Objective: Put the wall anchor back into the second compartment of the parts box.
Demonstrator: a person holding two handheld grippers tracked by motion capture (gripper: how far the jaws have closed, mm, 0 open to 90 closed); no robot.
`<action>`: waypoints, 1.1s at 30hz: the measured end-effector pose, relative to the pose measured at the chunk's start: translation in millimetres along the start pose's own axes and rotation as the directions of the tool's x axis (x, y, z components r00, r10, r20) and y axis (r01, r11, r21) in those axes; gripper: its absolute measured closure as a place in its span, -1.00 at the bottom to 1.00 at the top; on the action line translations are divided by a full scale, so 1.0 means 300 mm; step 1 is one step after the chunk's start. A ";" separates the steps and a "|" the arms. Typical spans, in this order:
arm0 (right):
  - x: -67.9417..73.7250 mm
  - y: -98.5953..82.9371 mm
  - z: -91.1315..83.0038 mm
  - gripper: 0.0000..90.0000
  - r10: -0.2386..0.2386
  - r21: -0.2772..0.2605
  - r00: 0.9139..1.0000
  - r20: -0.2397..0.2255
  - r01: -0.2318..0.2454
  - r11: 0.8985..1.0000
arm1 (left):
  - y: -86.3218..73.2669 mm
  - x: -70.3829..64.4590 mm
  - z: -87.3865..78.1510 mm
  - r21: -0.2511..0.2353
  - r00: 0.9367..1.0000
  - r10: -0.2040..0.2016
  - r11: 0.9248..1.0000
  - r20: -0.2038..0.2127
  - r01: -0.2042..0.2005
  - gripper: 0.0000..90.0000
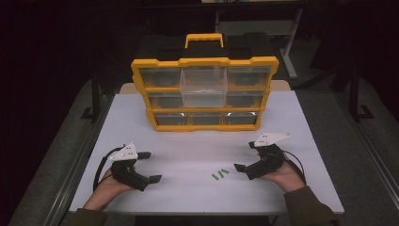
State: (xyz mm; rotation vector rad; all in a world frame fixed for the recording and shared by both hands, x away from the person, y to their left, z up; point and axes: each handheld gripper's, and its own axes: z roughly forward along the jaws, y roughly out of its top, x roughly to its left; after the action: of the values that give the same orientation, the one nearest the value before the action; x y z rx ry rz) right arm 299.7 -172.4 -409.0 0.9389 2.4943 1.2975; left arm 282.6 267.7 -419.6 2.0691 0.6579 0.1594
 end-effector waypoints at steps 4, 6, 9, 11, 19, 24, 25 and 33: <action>0.002 0.012 0.022 -1.00 -0.013 0.014 1.000 -0.004 0.013 1.000 | -0.001 0.000 0.001 0.000 1.000 0.001 1.000 0.002 -0.001 -0.98; 0.004 0.020 0.034 -1.00 -0.019 0.020 1.000 -0.006 0.019 1.000 | -0.001 0.000 0.002 -0.001 1.000 -0.002 1.000 0.003 0.002 -0.98; 0.007 0.032 0.051 -1.00 -0.015 0.028 1.000 -0.010 0.015 0.999 | -0.001 0.000 0.001 0.001 1.000 0.000 1.000 0.003 0.000 -0.98; 0.004 0.035 0.063 -0.97 -0.022 0.028 1.000 -0.013 0.022 0.999 | -0.001 0.000 0.001 0.000 1.000 -0.002 1.000 0.004 0.002 -0.98; 0.005 0.047 0.108 -0.87 -0.023 0.082 0.999 -0.038 0.026 0.996 | -0.003 0.002 0.002 0.001 1.000 -0.006 1.000 0.014 0.006 -0.98; 0.013 0.047 0.136 -0.68 -0.032 0.128 0.998 -0.059 0.040 0.991 | -0.002 0.003 0.001 0.001 1.000 -0.002 1.000 0.013 0.002 -0.98; 0.015 0.047 0.142 -0.65 -0.038 0.139 0.997 -0.062 0.046 0.989 | -0.002 0.003 0.002 0.000 1.000 -0.002 1.000 0.013 0.002 -0.98; 0.034 0.042 0.169 -0.31 -0.054 0.203 0.994 -0.096 0.073 0.976 | -0.003 0.003 0.003 0.001 1.000 -0.007 1.000 0.017 0.007 -0.98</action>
State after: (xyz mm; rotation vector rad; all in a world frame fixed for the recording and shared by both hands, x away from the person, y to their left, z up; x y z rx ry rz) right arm 318.9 -126.8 -428.6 0.8507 2.7466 1.1008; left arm 283.4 267.9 -421.0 2.0669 0.6549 0.1376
